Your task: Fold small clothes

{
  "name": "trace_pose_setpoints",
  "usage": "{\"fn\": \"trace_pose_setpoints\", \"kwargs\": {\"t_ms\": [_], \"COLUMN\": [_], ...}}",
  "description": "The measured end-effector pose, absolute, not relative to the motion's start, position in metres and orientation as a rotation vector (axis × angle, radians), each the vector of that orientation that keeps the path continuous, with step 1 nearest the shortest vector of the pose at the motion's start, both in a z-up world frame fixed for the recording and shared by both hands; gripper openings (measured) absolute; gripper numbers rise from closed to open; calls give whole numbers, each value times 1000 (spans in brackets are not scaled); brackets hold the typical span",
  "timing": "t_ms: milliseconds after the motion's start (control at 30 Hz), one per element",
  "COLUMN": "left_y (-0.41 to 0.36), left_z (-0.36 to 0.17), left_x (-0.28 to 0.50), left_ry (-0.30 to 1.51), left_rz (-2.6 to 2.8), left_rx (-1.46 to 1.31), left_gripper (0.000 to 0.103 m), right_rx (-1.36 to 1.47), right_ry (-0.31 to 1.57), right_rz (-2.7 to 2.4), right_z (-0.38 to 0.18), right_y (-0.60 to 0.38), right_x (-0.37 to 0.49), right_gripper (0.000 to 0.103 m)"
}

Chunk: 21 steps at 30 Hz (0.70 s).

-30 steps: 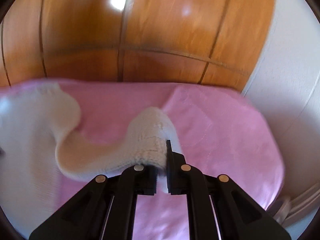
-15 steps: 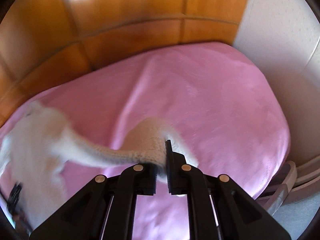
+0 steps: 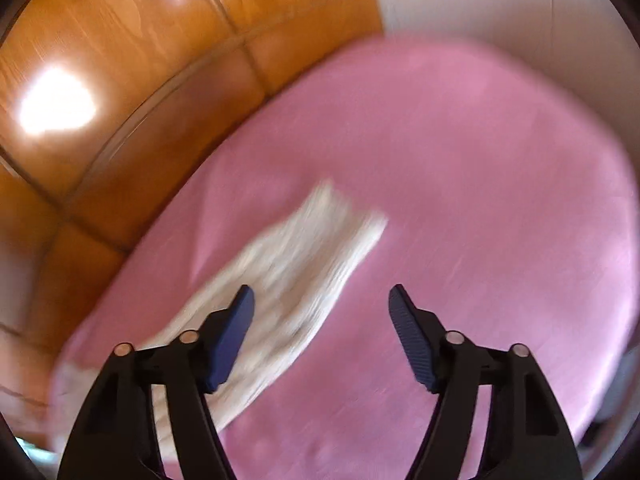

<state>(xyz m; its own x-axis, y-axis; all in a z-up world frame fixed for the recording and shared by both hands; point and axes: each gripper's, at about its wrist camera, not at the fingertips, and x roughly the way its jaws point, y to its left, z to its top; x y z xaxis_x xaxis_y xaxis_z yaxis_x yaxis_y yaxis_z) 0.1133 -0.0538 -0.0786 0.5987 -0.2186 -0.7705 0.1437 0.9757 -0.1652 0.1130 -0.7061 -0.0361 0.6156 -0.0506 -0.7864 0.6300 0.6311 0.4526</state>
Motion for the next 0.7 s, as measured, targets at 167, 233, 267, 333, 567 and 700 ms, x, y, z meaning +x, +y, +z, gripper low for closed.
{"fn": "trace_pose_setpoints", "kwargs": {"t_ms": [167, 233, 267, 333, 567, 700], "left_y": [-56, -57, -57, -58, -57, -58], "left_z": [-79, -80, -80, -81, -82, -83], "left_x": [114, 114, 113, 113, 113, 113], "left_ry": [905, 903, 902, 895, 894, 897], "left_rz": [-206, -205, -204, -201, -213, -212], "left_rx": [-76, -70, -67, -61, -72, -67], "left_gripper": [95, 96, 97, 97, 98, 98], "right_rx": [929, 916, 893, 768, 424, 469], "right_ry": [764, 758, 775, 854, 758, 825], "right_rz": [-436, -437, -451, -490, -648, -730], "right_z": [-80, -81, -79, -73, -7, -26], "right_y": [-702, -702, -701, -694, -687, -711], "right_x": [125, 140, 145, 161, 126, 112], "right_gripper": [58, 58, 55, 36, 8, 9]}}
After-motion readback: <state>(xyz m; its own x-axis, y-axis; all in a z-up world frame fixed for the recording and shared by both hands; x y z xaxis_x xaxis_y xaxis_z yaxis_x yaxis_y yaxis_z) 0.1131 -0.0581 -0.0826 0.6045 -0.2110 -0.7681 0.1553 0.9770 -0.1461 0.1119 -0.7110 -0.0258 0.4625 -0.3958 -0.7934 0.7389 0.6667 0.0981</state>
